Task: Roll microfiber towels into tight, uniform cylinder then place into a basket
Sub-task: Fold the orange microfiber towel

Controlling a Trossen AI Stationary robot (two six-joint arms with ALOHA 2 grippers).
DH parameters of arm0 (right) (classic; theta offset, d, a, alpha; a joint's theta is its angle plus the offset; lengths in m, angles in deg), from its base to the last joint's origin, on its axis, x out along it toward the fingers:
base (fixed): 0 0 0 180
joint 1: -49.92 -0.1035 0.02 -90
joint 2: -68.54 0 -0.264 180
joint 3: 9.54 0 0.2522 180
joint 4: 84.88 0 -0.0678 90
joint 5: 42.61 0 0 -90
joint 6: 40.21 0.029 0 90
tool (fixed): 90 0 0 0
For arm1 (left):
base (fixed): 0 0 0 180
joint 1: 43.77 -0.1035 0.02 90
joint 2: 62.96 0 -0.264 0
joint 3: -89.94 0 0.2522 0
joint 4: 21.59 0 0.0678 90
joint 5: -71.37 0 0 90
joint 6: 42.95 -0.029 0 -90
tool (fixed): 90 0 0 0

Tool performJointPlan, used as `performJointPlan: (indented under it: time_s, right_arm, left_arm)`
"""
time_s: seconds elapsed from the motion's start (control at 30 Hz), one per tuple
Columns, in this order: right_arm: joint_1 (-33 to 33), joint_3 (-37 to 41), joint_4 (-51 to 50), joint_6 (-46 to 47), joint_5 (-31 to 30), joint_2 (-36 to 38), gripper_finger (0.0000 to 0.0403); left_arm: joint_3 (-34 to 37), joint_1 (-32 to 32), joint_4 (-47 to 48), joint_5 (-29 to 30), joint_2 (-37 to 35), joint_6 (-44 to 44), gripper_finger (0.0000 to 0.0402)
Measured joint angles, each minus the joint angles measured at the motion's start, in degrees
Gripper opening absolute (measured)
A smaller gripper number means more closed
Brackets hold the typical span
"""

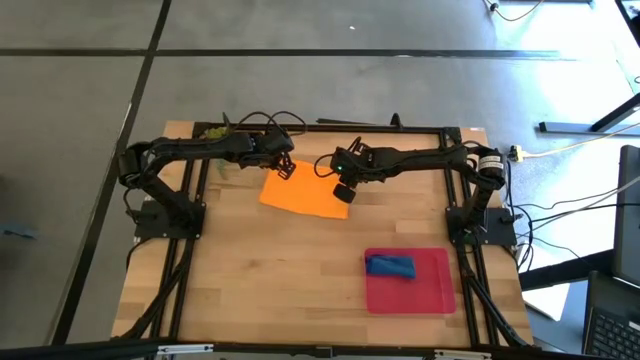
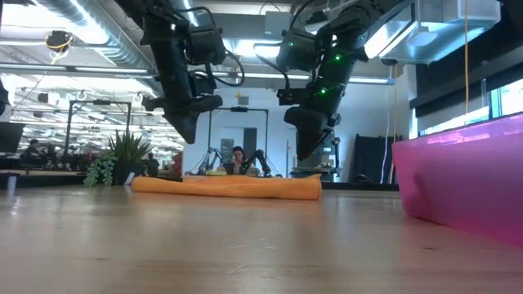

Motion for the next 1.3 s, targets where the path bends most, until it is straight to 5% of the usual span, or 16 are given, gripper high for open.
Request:
performJointPlan:
  time_s: [0.23, 0.47, 0.57, 0.93, 1.3]
  right_arm:
    - [0.0, 0.0, 0.0, 0.2, 1.3, 0.0, 0.0119]
    - [-0.8, -0.9, 0.5, 7.8, 20.4, 0.0, 0.0119]
    - [-2.7, -0.9, 0.6, 9.4, 24.4, 0.0, 0.0119]
    - [-8.2, -0.9, 6.3, 10.8, 23.2, -3.2, 0.0119]
    - [-6.7, -0.8, 6.1, 14.7, 19.4, -8.2, 0.0119]
  left_arm:
    - [0.0, 0.0, 0.0, 0.0, 0.0, 0.7, 0.0053]
    - [0.8, 0.7, 0.0, -12.6, 0.4, -0.9, 0.0057]
    - [4.0, 1.7, -0.6, -12.9, 0.7, -1.1, 0.0054]
    - [17.1, 5.8, -10.7, -12.6, 0.7, 2.6, 0.0054]
    - [19.2, 11.5, -10.3, -15.7, 0.4, 8.5, 0.0054]
